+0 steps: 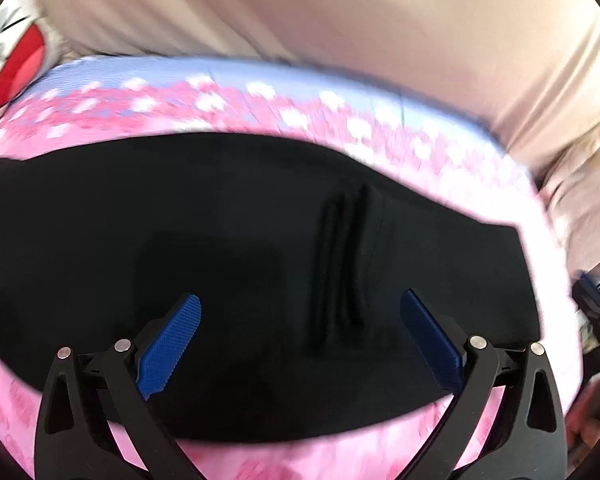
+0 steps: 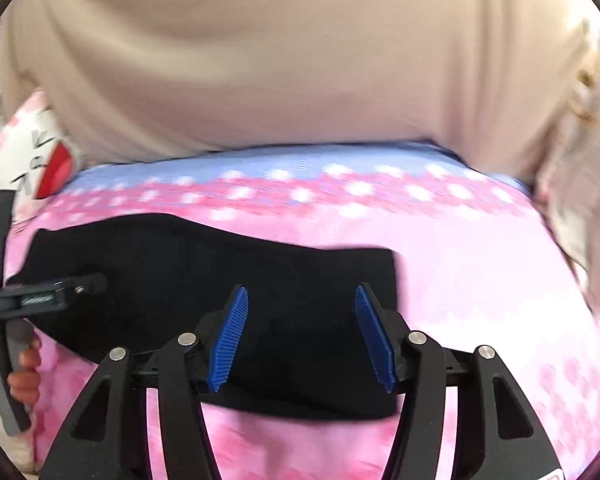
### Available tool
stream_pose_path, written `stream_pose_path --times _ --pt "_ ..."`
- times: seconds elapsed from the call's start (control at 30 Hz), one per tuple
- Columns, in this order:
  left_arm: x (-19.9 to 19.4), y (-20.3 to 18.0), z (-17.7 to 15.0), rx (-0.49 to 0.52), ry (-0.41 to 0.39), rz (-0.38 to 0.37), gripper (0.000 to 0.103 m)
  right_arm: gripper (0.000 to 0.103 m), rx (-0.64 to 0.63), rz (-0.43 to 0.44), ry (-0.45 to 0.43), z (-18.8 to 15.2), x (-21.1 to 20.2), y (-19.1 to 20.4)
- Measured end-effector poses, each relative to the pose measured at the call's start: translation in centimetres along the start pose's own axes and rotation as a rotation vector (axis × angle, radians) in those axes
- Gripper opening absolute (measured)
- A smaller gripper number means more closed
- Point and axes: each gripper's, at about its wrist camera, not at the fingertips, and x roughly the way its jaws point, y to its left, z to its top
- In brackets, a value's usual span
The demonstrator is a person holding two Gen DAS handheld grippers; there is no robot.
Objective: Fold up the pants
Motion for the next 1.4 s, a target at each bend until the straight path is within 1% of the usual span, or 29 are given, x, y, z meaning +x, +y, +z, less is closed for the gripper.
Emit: stream_pose_path --times 0.03,0.07,0.1,0.13,0.2,0.27,0.33,0.37,0.4,0.5,0.57,0.6,0.67,0.7,0.73,0.77,0.8,0.83,0.87,0.93,1.0,1.03,1.1,1.17,1.2,1.27,1.3,1.37,1.4 --pt "1.7 -0.7 0.1 -0.001 0.033 0.004 0.097 0.058 0.020 -0.011 0.006 -0.4 0.0 -1.1" --pt "2.4 -1.1 0.0 -0.009 0.043 0.020 0.090 0.058 0.040 -0.022 0.014 -0.9 0.0 -2.2" --pt "2.7 -1.6 -0.1 -0.001 0.023 0.063 0.084 0.060 0.058 -0.034 0.024 -1.2 0.1 -3.4" --pt "2.5 -2.3 -0.3 0.036 -0.020 0.095 0.074 0.060 0.079 -0.048 0.031 -1.8 0.1 -4.7" --pt "2.2 -3.1 -0.3 0.069 -0.036 0.076 0.031 0.061 0.104 -0.058 0.038 -2.8 -0.1 -5.9" --pt "1.4 -3.6 -0.1 0.070 -0.050 0.086 0.019 0.061 0.128 -0.059 0.051 -3.4 0.4 -6.5" --pt "0.0 -3.0 0.3 0.034 -0.071 0.042 0.014 0.061 0.147 -0.059 0.060 -3.6 0.6 -7.5" --pt "-1.2 -2.2 0.4 0.004 -0.079 0.003 0.014 0.061 0.155 -0.058 0.059 -3.6 0.6 -7.7" --pt "-1.9 -1.6 0.2 -0.003 -0.077 0.003 0.015 0.061 0.160 -0.052 0.051 -3.6 0.5 -8.0" --pt "-0.1 -0.6 -0.8 0.002 -0.021 0.094 0.016 0.064 0.145 -0.032 0.039 -4.2 1.0 -8.1" --pt "0.0 -0.6 -1.8 0.016 -0.047 0.108 0.017 0.061 0.130 -0.041 0.065 -4.2 1.9 -7.6" --pt "-0.6 -1.2 -2.0 0.035 -0.058 0.132 0.018 0.061 0.132 -0.029 0.050 -4.1 1.9 -7.2" --pt "-0.6 -2.0 -2.0 0.050 -0.070 0.162 0.021 0.061 0.141 0.031 0.012 -3.7 1.4 -6.1" --pt "-0.2 -2.3 -2.1 0.060 -0.063 0.186 0.026 0.061 0.129 0.077 -0.006 -3.4 1.3 -5.3" --pt "0.0 -2.3 -2.1 0.057 -0.061 0.198 0.028 0.061 0.102 0.088 0.001 -3.4 1.7 -4.6" --pt "-0.1 -2.2 -2.3 0.052 -0.068 0.205 0.035 0.061 0.054 0.075 0.037 -3.4 2.8 -3.7" --pt "-0.6 -1.9 -2.3 0.036 -0.074 0.209 0.052 0.060 0.010 0.059 0.075 -3.6 4.1 -3.1" --pt "-0.9 -1.5 -2.3 0.021 -0.077 0.201 0.061 0.059 -0.043 0.024 0.141 -4.1 6.1 -2.5" --pt "-1.6 -0.9 -2.3 0.002 -0.090 0.181 0.072 0.059 -0.040 0.017 0.166 -4.6 7.2 -2.5" --pt "-2.9 0.6 -2.4 -0.024 -0.123 0.185 0.076 0.048 0.029 0.055 0.152 -4.0 6.1 -2.9" --pt "-4.2 2.2 -2.6 -0.047 -0.145 0.204 0.081 0.048 0.033 0.045 0.083 -3.0 4.4 -2.6" --pt "-4.9 3.6 -2.7 -0.073 -0.153 0.213 0.082 0.048 0.022 0.060 0.058 -2.4 4.1 -2.2" --pt "-5.4 5.8 -2.8 -0.126 -0.151 0.225 0.082 0.048 -0.006 0.083 0.073 -1.6 5.1 -1.3" --pt "-5.9 8.0 -2.9 -0.180 -0.151 0.231 0.082 0.050 -0.065 0.056 0.170 -1.8 8.8 0.0" --pt "-6.3 9.2 -3.0 -0.212 -0.154 0.241 0.082 0.051 -0.088 0.023 0.158 -2.0 9.8 0.6" --pt "-7.7 12.3 -3.7 -0.303 -0.175 0.273 0.082 0.051 -0.086 -0.013 0.154 -1.6 9.3 1.5" --pt "-8.4 13.8 -4.1 -0.344 -0.187 0.288 0.084 0.051 -0.090 -0.014 0.137 -1.4 8.7 1.9" --pt "-10.3 17.6 -5.3 -0.470 -0.216 0.329 0.088 0.051 -0.090 0.032 0.087 -1.1 7.5 3.0" --pt "-11.4 20.0 -6.2 -0.559 -0.237 0.350 0.090 0.051 -0.095 0.036 0.076 -1.1 7.1 3.5"
